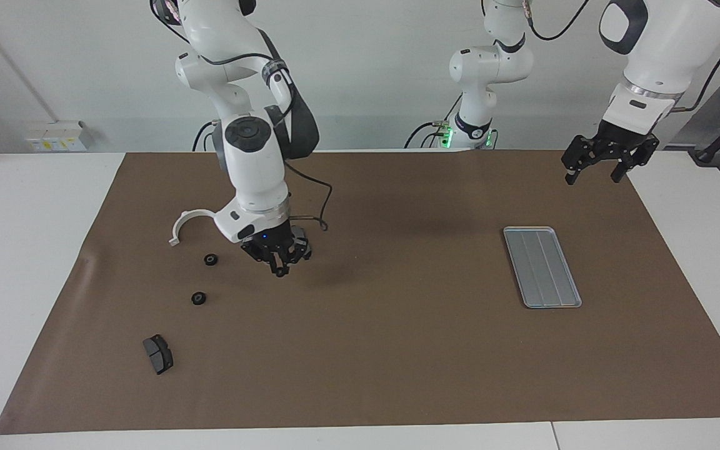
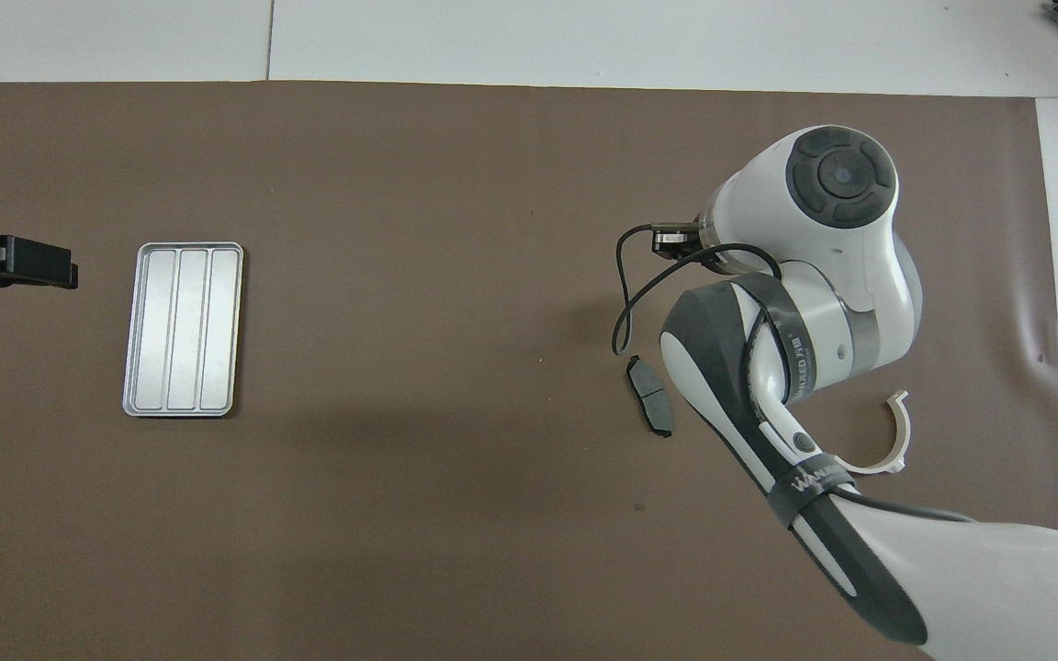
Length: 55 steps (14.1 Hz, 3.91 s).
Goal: Place bearing gear from tray to pile
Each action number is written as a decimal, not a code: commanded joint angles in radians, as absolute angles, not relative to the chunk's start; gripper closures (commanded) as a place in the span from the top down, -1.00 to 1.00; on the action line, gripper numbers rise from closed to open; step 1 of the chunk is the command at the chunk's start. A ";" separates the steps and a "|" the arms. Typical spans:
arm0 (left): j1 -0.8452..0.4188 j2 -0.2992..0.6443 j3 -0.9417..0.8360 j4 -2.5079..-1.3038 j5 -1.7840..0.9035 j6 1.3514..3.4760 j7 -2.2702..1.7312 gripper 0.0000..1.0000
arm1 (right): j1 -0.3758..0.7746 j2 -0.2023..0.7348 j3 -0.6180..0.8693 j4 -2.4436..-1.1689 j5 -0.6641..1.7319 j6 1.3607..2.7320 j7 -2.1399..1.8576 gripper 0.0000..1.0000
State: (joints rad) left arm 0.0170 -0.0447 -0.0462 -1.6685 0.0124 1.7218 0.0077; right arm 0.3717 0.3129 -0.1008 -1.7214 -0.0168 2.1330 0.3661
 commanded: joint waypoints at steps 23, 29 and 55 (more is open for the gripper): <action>0.014 -0.071 -0.043 -1.690 0.021 1.712 -0.005 1.00 | 0.210 0.246 -0.094 -2.000 0.000 2.352 0.207 1.00; 0.014 -0.071 -0.043 -1.690 0.021 1.712 -0.005 1.00 | 0.146 0.121 -0.091 -1.876 -0.018 2.113 0.206 1.00; 0.014 -0.071 -0.043 -1.690 0.021 1.712 -0.005 1.00 | 0.038 -0.072 -0.066 -1.643 -0.037 1.542 0.117 1.00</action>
